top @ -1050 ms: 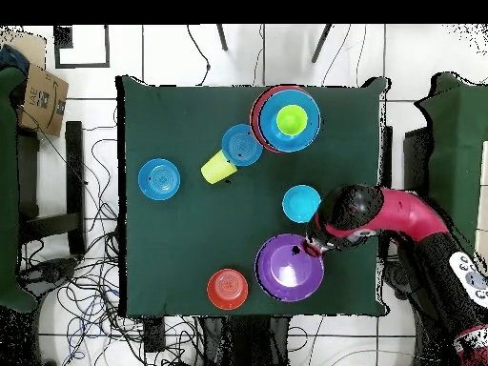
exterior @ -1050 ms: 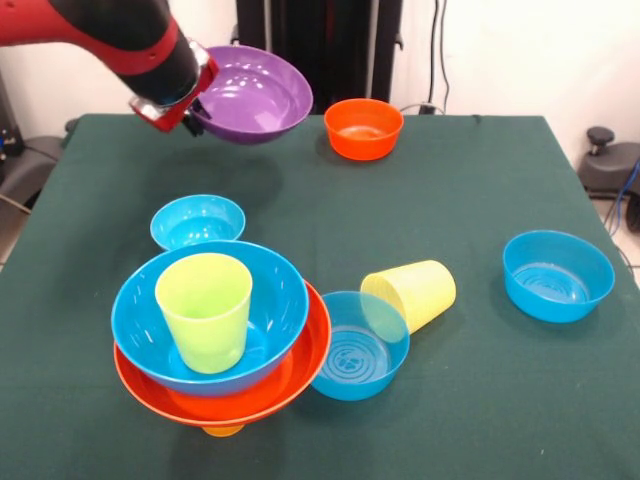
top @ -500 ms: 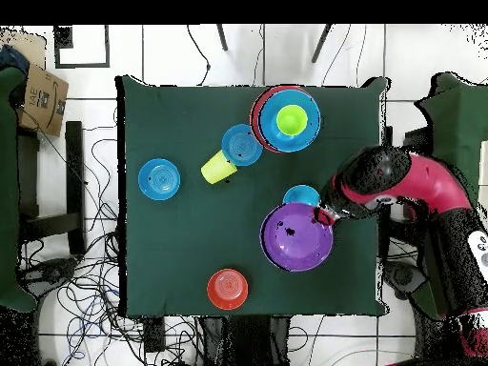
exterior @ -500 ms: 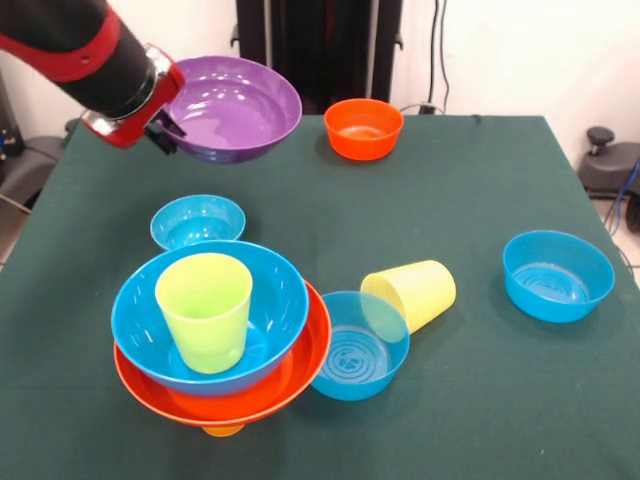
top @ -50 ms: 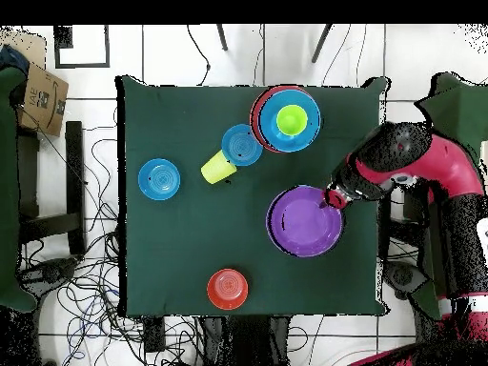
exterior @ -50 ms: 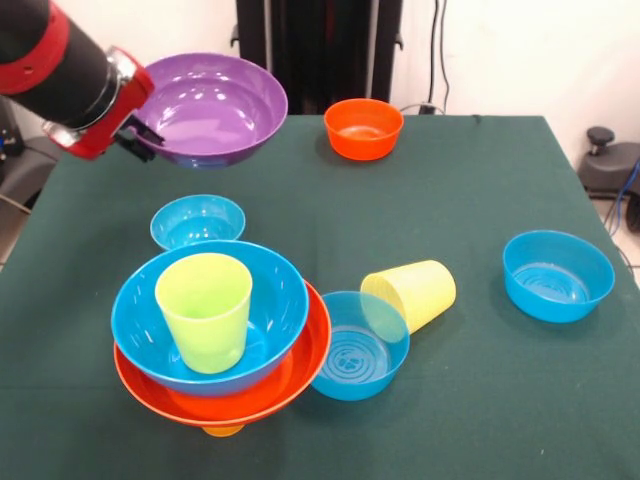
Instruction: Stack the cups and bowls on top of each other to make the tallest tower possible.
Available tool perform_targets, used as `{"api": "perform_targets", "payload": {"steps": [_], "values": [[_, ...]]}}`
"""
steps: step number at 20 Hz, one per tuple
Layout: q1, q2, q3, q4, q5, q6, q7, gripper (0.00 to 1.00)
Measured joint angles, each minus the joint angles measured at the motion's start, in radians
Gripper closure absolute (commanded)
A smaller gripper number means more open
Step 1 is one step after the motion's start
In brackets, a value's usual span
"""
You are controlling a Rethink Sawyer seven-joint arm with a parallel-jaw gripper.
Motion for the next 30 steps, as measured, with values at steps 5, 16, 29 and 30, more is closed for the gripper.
{"api": "perform_targets", "payload": {"steps": [5, 16, 29, 30], "values": [[0.018, 0.058, 0.024, -0.112, 0.0, 0.03, -0.024, 1.0], [0.061, 0.196, 0.07, -0.296, 0.0, 0.031, -0.059, 1.0], [0.072, 0.25, 0.087, -0.343, 0.0, 0.03, -0.059, 1.0], [0.073, 0.25, 0.088, -0.347, 0.0, 0.03, -0.059, 1.0]]}}
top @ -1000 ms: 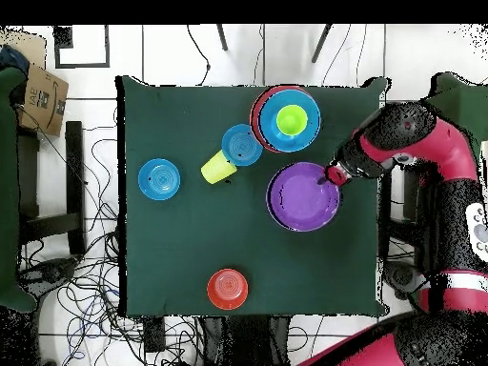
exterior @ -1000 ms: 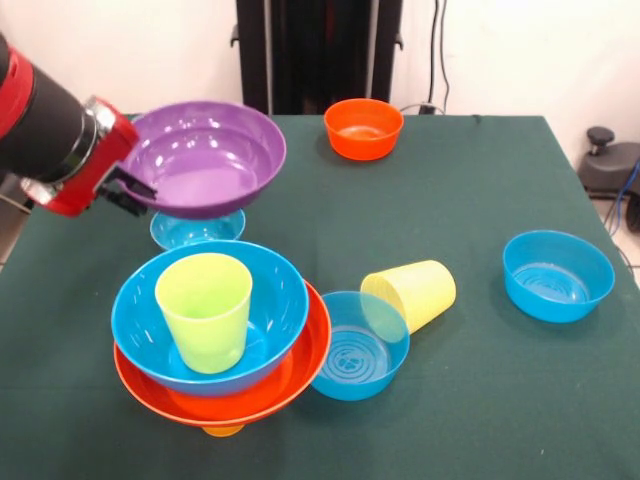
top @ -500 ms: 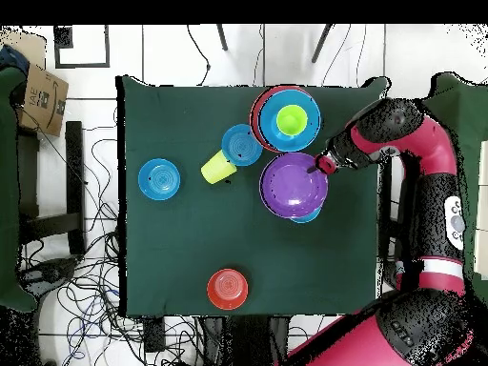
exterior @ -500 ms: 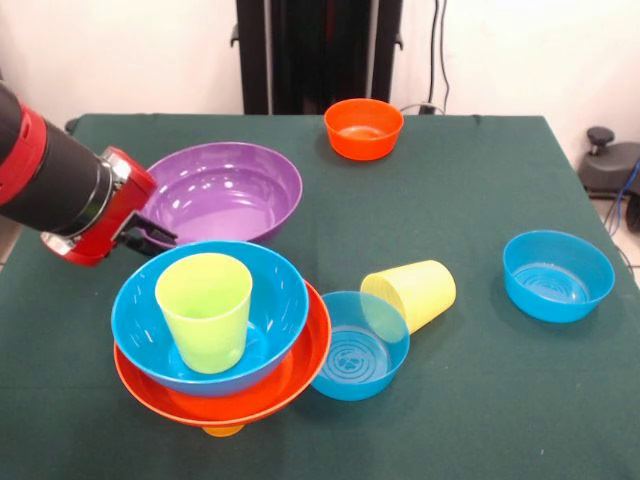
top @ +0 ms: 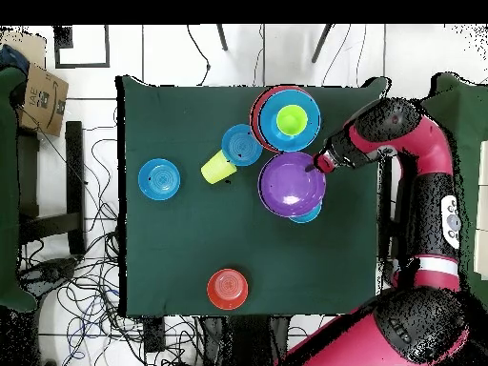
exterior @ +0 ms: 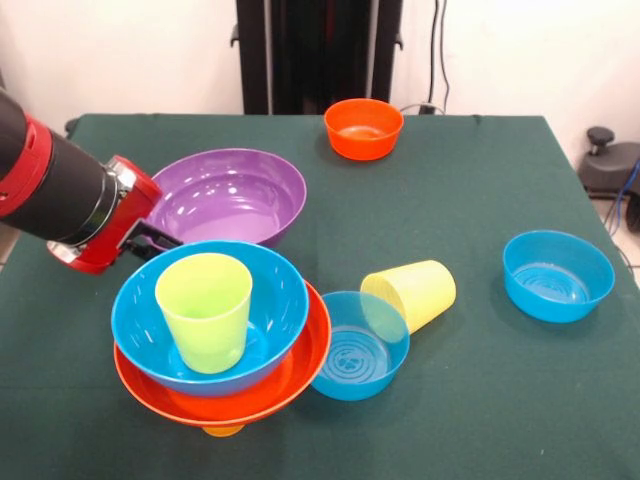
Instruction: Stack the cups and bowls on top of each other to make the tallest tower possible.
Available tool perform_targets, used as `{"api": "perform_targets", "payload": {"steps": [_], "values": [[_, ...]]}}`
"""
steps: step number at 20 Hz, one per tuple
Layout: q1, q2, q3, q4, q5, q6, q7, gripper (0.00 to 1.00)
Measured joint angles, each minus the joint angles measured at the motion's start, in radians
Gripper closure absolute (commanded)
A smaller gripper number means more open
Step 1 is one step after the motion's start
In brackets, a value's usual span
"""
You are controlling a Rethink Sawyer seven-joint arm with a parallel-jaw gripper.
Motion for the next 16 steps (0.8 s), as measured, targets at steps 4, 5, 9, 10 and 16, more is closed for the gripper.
{"api": "perform_targets", "payload": {"steps": [4, 5, 9, 10, 16], "values": [[0.004, 0.0, 0.001, -0.016, 0.0, 0.0, 0.0, 1.0], [0.005, 0.0, 0.001, -0.018, 0.0, 0.0, 0.0, 1.0], [0.008, -0.002, 0.001, -0.023, 0.0, 0.0, 0.0, 1.0], [0.009, -0.004, 0.001, -0.023, 0.0, 0.0, 0.0, 1.0], [0.019, -0.034, 0.001, -0.023, 0.0, 0.003, 0.0, 1.0]]}}
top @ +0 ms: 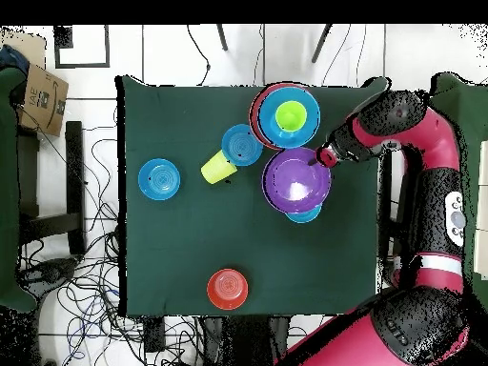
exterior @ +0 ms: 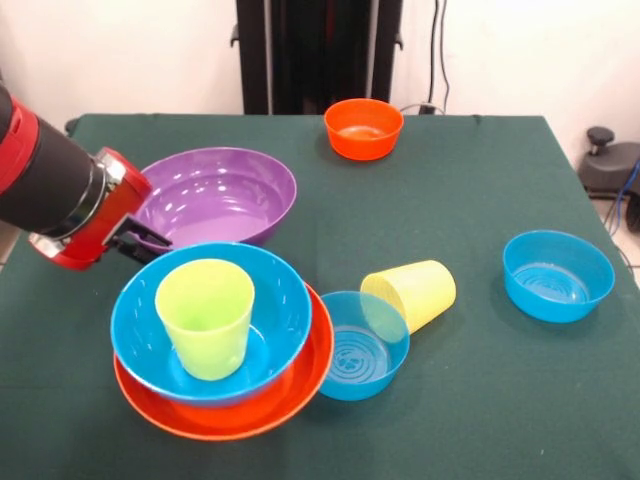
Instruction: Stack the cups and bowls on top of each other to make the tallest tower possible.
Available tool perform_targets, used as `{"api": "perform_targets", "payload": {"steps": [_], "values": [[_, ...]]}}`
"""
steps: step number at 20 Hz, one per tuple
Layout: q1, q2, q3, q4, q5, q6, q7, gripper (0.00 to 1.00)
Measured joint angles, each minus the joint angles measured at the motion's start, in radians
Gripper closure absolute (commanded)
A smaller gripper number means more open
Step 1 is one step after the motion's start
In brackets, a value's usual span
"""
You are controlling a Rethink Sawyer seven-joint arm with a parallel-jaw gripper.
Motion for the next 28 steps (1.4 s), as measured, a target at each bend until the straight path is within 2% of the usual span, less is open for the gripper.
{"api": "perform_targets", "payload": {"steps": [12, 28], "values": [[0.043, -0.105, 0.0, -0.053, 0.0, 0.097, 0.0, 1.0], [0.047, -0.132, 0.0, -0.082, -0.008, 0.204, 0.0, 1.0]]}}
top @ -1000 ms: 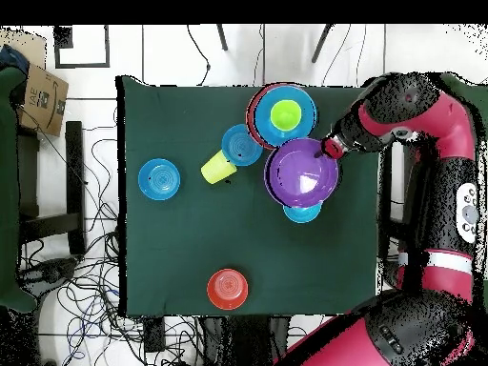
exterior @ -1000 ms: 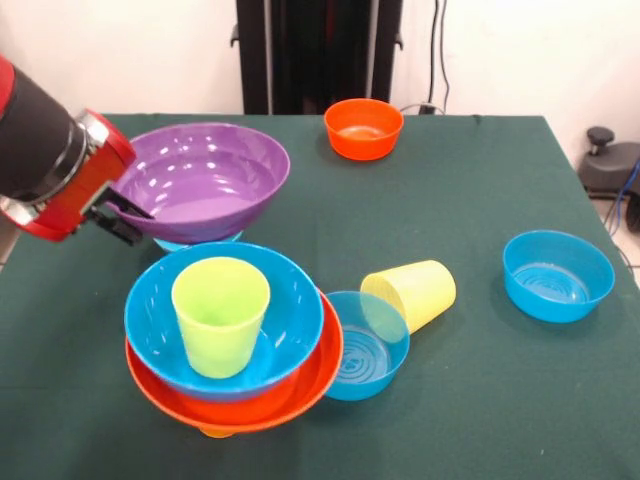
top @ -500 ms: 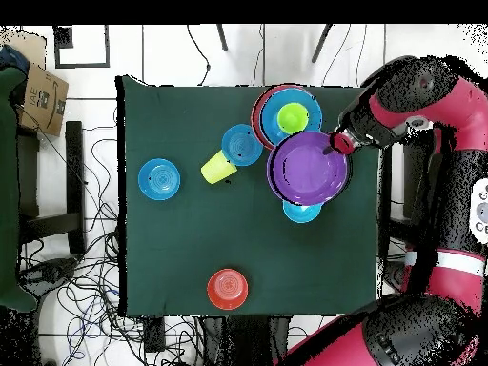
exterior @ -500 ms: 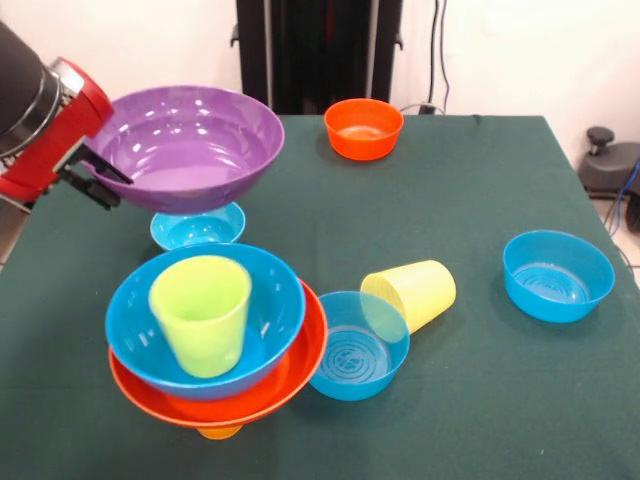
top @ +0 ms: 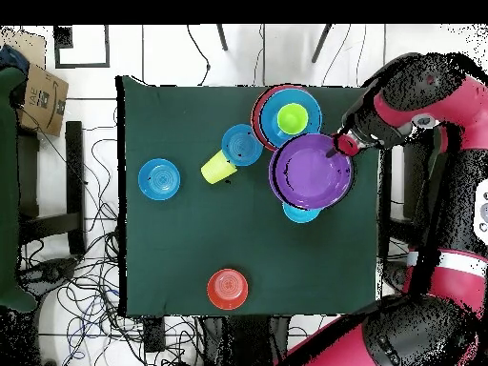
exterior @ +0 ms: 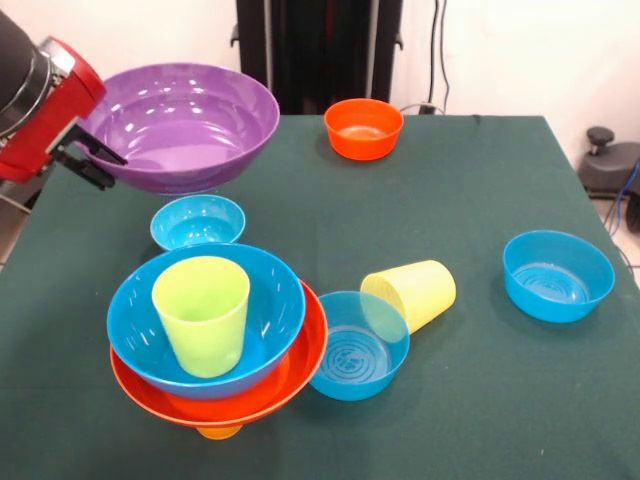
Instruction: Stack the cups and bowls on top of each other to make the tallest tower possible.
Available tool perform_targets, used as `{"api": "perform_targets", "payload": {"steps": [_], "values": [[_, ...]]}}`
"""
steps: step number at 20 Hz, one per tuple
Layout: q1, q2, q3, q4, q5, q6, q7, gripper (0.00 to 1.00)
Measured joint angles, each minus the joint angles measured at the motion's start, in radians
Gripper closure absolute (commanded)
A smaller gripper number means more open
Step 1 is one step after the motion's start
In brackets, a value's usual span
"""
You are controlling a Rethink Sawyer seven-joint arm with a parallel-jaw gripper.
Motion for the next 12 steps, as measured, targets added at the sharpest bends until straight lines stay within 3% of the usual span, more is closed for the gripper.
{"api": "perform_targets", "payload": {"steps": [6, 12], "values": [[0.017, 0.007, 0.003, -0.076, -0.021, 0.045, 0.0, 1.0], [0.049, 0.02, 0.049, -0.209, -0.095, 0.088, 0.0, 1.0]]}}
